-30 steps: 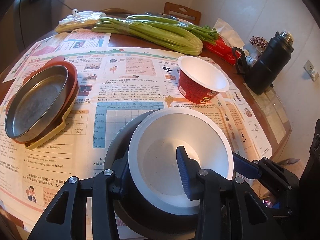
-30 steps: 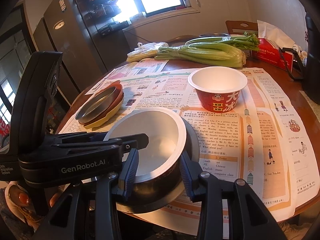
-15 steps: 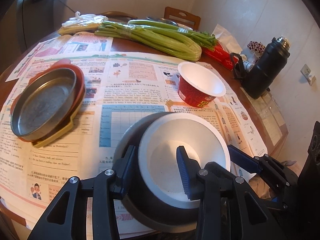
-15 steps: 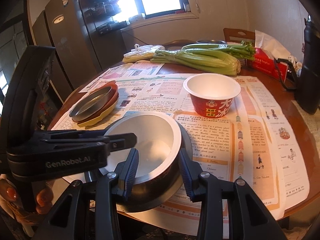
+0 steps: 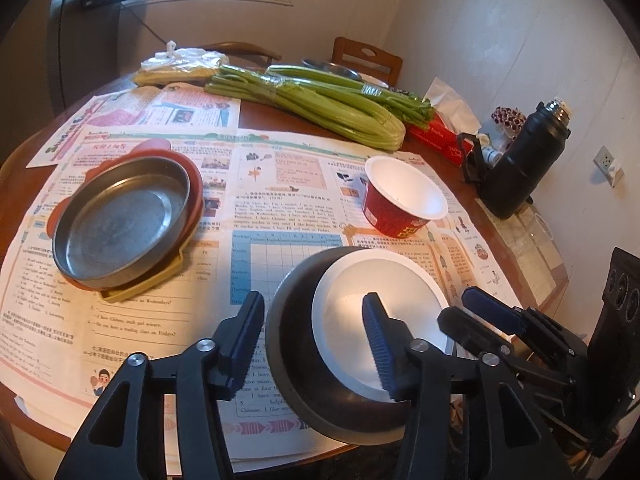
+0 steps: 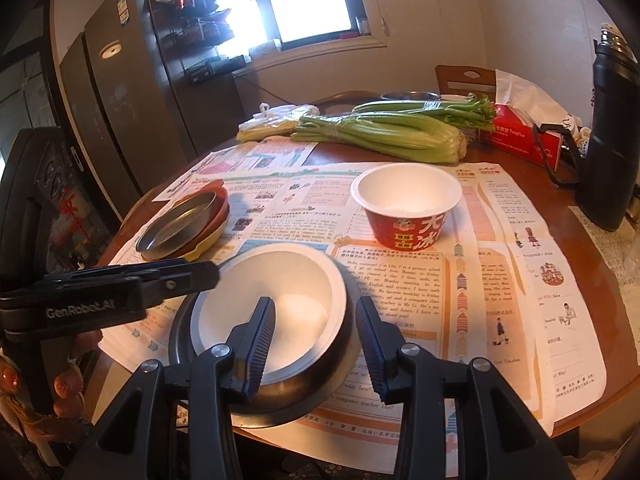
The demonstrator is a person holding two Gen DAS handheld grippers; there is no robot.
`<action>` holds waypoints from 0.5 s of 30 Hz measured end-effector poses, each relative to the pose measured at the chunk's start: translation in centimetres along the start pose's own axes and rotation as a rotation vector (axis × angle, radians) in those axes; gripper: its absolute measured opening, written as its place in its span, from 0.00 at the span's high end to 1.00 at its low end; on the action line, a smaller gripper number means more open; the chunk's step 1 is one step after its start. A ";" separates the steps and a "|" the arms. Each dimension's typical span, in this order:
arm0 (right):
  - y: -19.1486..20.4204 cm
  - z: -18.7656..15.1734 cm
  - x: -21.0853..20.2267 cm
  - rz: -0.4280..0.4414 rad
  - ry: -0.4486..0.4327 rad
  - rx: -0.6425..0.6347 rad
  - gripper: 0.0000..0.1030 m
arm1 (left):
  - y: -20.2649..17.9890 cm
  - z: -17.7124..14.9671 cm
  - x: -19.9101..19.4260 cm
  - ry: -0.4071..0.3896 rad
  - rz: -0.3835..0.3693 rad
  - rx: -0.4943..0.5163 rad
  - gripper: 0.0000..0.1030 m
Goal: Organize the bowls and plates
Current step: 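Move the left gripper to the second paper cup and grasp its rim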
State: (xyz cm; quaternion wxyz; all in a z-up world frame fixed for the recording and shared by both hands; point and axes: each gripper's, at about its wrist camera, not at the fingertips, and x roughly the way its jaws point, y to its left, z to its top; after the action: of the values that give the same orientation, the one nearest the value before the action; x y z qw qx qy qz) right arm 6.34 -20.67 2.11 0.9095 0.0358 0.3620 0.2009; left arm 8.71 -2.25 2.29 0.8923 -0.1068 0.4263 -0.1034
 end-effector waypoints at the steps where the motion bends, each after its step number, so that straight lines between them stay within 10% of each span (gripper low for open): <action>1: -0.1 0.1 -0.1 0.001 -0.005 0.006 0.59 | 0.0 0.1 -0.1 -0.003 -0.001 0.002 0.47; 15: -3.0 3.3 0.2 -0.055 -0.042 0.072 0.58 | -1.9 4.6 1.6 -0.018 -0.033 0.058 0.43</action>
State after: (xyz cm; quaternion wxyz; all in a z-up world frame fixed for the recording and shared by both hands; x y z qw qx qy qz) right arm 9.73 -23.07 3.79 0.9202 0.0627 0.3508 0.1622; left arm 13.07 -4.08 4.45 0.8969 -0.0886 0.4134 -0.1294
